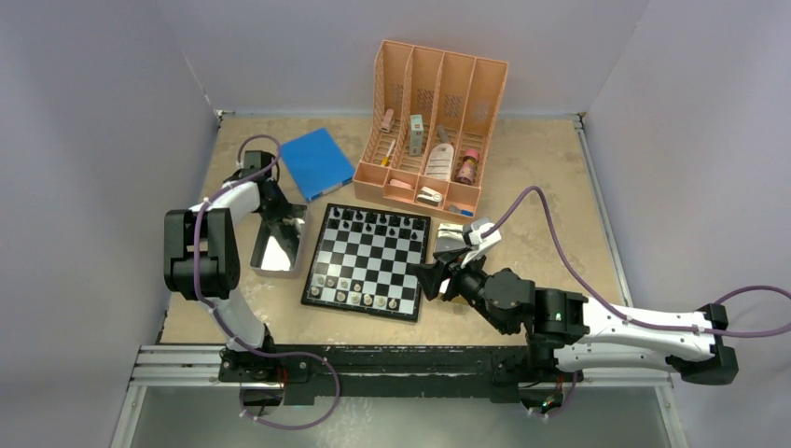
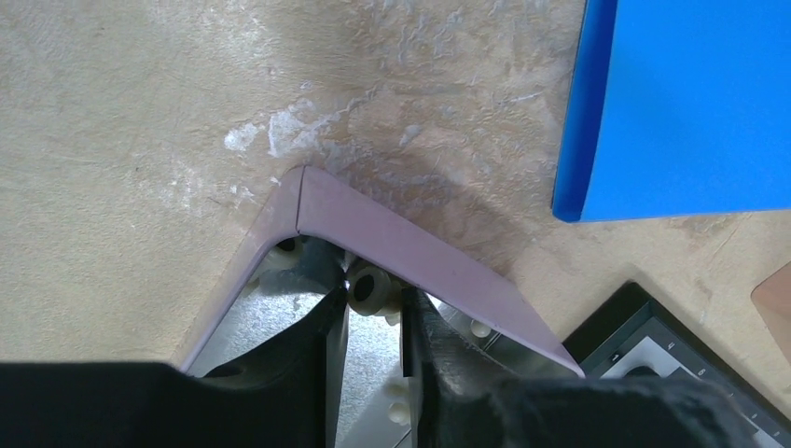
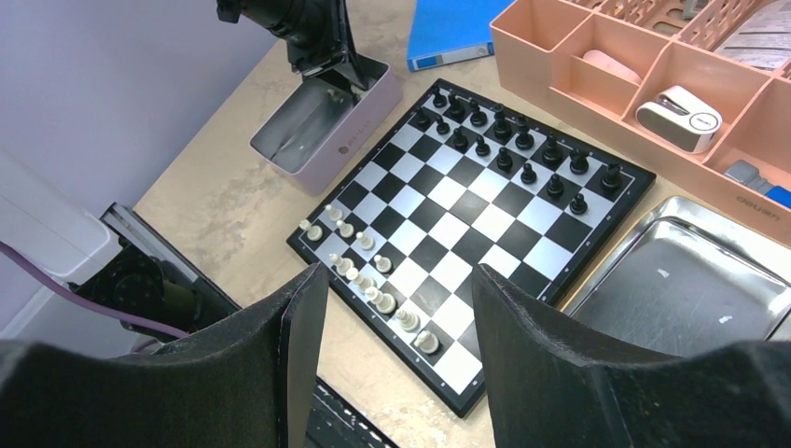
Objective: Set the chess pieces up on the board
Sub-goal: Pick up the chess piece from the storage box.
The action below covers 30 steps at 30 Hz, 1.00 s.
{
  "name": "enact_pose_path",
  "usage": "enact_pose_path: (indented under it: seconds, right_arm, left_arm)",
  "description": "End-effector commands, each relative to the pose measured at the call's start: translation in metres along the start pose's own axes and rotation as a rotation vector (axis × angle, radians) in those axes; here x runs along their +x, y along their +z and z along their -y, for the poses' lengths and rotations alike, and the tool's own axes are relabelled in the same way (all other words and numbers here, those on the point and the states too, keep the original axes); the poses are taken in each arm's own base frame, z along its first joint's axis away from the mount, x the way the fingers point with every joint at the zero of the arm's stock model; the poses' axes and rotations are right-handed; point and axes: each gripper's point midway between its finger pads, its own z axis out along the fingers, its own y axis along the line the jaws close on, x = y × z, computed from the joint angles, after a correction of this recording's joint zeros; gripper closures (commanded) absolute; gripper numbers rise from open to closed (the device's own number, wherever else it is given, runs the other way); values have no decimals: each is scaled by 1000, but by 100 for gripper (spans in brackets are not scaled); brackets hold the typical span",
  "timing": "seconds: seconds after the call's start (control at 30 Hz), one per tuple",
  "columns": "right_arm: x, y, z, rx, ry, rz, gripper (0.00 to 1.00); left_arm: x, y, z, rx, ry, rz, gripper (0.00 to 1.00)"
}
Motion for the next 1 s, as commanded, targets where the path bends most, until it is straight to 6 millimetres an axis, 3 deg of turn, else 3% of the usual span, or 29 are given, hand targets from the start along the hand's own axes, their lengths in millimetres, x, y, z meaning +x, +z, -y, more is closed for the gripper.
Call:
enact_pose_path:
  seconds: [0.0, 0.6, 0.97]
  right_arm:
    - [-13, -2, -2, 3, 36, 43, 39]
    - [-13, -1, -4, -6, 45, 46, 39]
    - [-22, 8, -28, -82, 92, 81, 40]
  left_arm:
    - [-9, -8, 6, 38, 42, 12, 76]
    - [-5, -31, 7, 48, 142, -63, 90]
    - [4, -73, 23, 182, 176, -79, 91]
